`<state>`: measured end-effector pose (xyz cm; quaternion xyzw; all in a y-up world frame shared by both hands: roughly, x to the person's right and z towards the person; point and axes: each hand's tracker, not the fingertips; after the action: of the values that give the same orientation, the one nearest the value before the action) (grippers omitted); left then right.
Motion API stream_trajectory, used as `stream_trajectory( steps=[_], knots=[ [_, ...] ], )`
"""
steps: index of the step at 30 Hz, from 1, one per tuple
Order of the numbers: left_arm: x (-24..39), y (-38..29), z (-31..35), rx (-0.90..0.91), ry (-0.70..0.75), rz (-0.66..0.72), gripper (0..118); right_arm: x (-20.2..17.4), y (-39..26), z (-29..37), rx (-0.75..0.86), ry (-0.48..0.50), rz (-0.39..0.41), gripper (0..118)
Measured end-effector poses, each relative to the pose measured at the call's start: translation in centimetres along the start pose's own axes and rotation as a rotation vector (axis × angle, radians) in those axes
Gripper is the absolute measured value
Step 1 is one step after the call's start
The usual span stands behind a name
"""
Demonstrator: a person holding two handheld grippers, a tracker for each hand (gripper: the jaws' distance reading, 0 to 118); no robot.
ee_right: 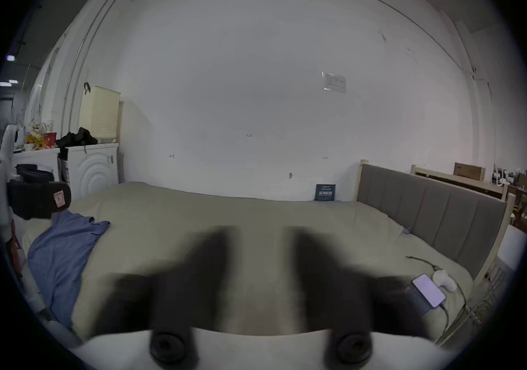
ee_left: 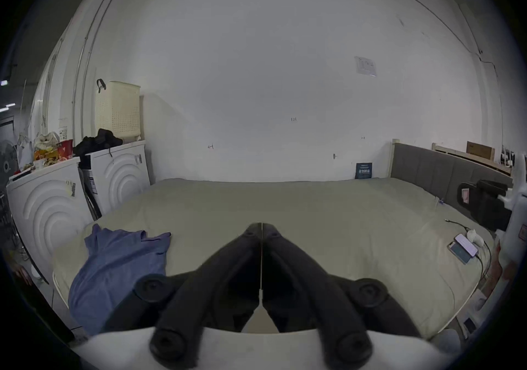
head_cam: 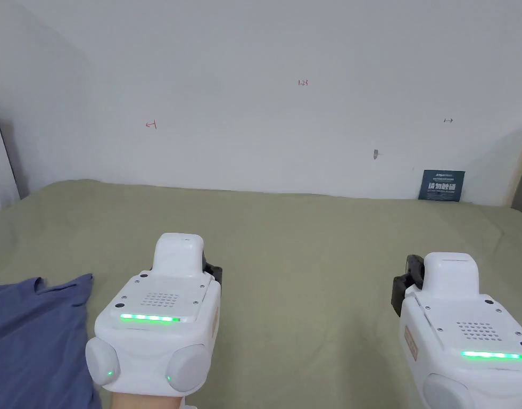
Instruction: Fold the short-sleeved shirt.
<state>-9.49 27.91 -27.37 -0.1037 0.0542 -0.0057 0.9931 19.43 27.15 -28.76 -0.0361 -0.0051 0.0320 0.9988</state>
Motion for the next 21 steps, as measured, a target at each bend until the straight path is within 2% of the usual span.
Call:
stream_trajectory(
  steps=[9,13,21],
  knots=[
    [-0.2,0.7,-0.1,-0.021,-0.015,0.037,1,0.0,0.0,-0.7,-0.035,0.0,0.022,0],
    [-2.8,0.7,0.5,-0.023,0.054,0.029,1,-2.3,0.0,-1.8,-0.04,0.05,0.042,0],
    [-14.3,0.4,5.2,-0.045,0.348,0.055,2,-15.1,1.1,-3.3,-0.024,0.357,-0.007,0]
  ],
)
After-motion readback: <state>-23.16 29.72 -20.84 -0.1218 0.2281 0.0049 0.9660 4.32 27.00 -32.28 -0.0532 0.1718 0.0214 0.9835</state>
